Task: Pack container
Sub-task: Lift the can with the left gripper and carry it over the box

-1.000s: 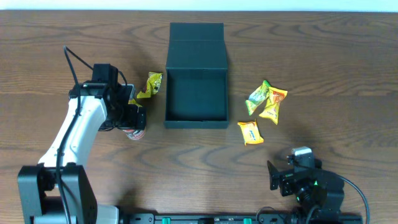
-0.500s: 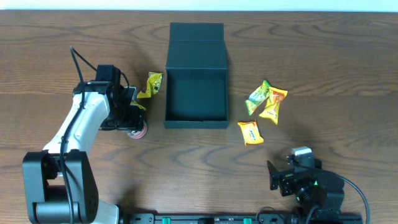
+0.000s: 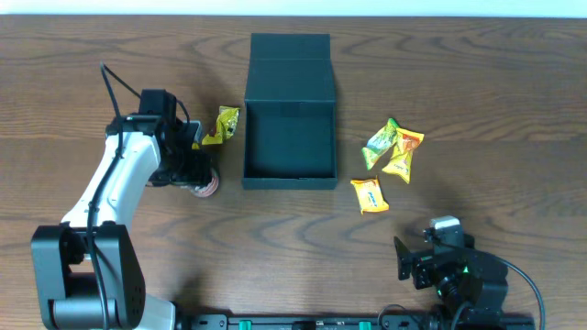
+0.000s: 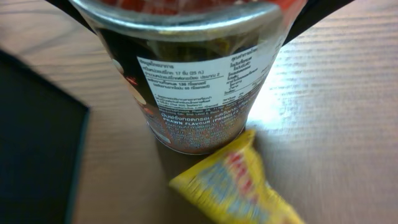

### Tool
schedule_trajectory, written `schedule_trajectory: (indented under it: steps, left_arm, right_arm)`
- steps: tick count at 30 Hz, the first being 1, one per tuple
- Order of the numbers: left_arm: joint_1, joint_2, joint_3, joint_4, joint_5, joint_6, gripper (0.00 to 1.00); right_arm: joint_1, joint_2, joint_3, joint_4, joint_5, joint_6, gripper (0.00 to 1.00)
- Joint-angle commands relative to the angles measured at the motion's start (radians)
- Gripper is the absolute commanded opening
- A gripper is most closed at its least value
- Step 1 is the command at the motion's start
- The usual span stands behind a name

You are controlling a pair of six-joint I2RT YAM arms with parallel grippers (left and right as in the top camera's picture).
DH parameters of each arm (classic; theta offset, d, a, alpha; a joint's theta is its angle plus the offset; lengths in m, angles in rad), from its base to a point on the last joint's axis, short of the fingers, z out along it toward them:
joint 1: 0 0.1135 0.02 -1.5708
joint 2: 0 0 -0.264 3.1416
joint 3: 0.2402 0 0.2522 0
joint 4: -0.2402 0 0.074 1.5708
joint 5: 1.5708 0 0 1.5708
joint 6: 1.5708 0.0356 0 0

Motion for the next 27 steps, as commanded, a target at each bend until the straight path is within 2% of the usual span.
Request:
schedule_trajectory:
  steps: [1, 7, 12, 15, 18, 23, 27]
  left_arm:
    - [-0.001, 0.003, 0.079, -0.015, 0.067, 0.002, 0.66]
    - [-0.001, 0.003, 0.227, -0.058, 0.196, 0.003, 0.66]
    - [-0.001, 0.003, 0.327, -0.021, 0.501, -0.01, 0.66]
    - [-0.005, 0.004, 0.328, 0.037, 0.656, -0.079, 0.66]
    - [-0.024, 0.005, 0.31, 0.074, 0.743, -0.128, 0.66]
    - [-0.086, 0.013, 0.262, 0.169, 0.789, -0.275, 0.66]
    - [-0.162, 0.03, 0.203, 0.32, 0.824, -0.439, 0.66]
  right_arm:
    - [0.004, -0.005, -0.009, -0.002, -0.005, -0.008, 0.99]
    - [0.004, -0.005, -0.009, -0.002, -0.005, -0.008, 0.99]
    - [0.004, -0.005, -0.009, -0.002, -0.005, -0.008, 0.99]
    - [0.004, -0.005, -0.009, -0.002, -0.005, -0.008, 0.99]
    - [0.004, -0.005, -0.009, -0.002, -0.005, -0.008, 0.99]
    - [0.004, -0.005, -0.009, -0.002, -0.005, -0.008, 0.99]
    - [0.004, -0.005, -0.009, -0.002, -0.005, -0.008, 0.99]
